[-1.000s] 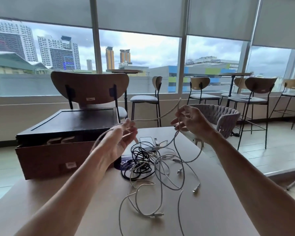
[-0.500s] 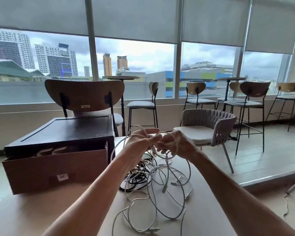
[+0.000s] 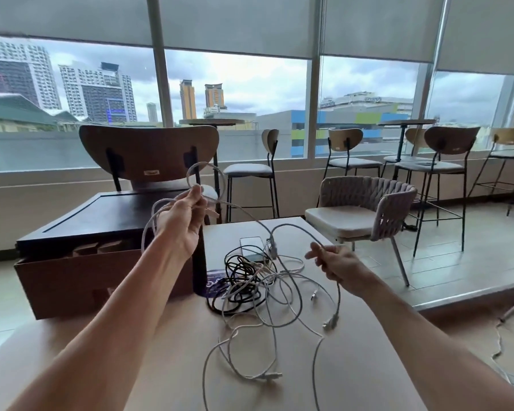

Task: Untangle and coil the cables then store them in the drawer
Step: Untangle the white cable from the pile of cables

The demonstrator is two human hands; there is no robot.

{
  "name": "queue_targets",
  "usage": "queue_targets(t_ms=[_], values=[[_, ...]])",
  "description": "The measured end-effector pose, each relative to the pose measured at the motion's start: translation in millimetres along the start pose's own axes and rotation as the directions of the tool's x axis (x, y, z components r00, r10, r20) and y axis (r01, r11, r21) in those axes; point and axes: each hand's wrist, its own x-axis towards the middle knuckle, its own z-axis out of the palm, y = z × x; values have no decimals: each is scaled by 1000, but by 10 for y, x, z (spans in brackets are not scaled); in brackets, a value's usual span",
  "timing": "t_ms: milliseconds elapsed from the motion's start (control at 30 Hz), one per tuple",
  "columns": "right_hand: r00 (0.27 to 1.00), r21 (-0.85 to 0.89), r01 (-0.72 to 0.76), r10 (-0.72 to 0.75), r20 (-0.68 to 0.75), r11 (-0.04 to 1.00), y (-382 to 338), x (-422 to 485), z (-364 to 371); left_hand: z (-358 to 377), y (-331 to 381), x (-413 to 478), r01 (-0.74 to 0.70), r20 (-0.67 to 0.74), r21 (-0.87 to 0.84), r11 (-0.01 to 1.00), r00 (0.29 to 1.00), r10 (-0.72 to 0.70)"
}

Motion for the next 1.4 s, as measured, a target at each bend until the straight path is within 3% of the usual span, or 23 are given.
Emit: queue_targets(t_ms=[133, 200, 300, 367, 467, 533, 633, 767, 833, 933, 1033, 1100, 1233, 1333, 1400], values=[[974, -181, -219, 205, -92, 959, 231, 37, -126, -161, 194, 78, -5, -93, -156, 988, 996, -10], [963, -148, -265, 253, -93, 953, 280, 30, -166, -271, 251, 144, -17, -124, -165, 986, 992, -3], [959, -33, -282, 283, 13, 959, 229, -10, -121, -370, 195, 191, -8, -110, -44, 999, 994, 3], [982, -144, -190, 191, -6, 971, 169, 18, -28, -388, 121, 179, 0, -99, -5, 1000, 995, 0], [989, -371, 86, -124, -80, 924, -28, 43, 161, -386, 16, 156, -5, -88, 22, 1000, 996, 7], [975, -276, 223, -219, 43, 935, -226, 27, 328, -371, -40, 131, -12, -64, 51, 999, 998, 15], [947, -40, 224, -208, 244, 974, -558, -71, 634, -372, -90, 101, -9, -23, 53, 999, 1000, 11], [902, -45, 175, -141, 408, 984, -706, -72, 989, -435, -97, 107, 28, 5, 24, 999, 1000, -28], [870, -16, 69, -52, 490, 997, -694, -48, 1130, -478, -89, 125, 32, 1, 15, 999, 999, -32], [808, 195, -182, 34, 588, 964, -672, -26, 1322, -568, -40, 147, 43, 13, 11, 999, 999, -43], [800, 436, -363, 35, 599, 823, -683, 48, 1453, -688, 28, 137, 127, 6, 50, 991, 992, -127], [817, 578, -415, 9, 576, 703, -707, 109, 1488, -756, 44, 89, 210, -18, 171, 963, 978, -210], [859, 704, -431, 18, 512, 565, -652, 227, 1551, -933, 114, -40, 272, 25, 580, 768, 936, -351], [871, 735, -460, 94, 482, 497, -590, 306, 1544, -986, 359, -150, 148, 66, 904, 402, 879, -472], [876, 727, -463, 133, 464, 507, -562, 342, 1505, -992, 552, -203, 90, 55, 974, 209, 799, -599]])
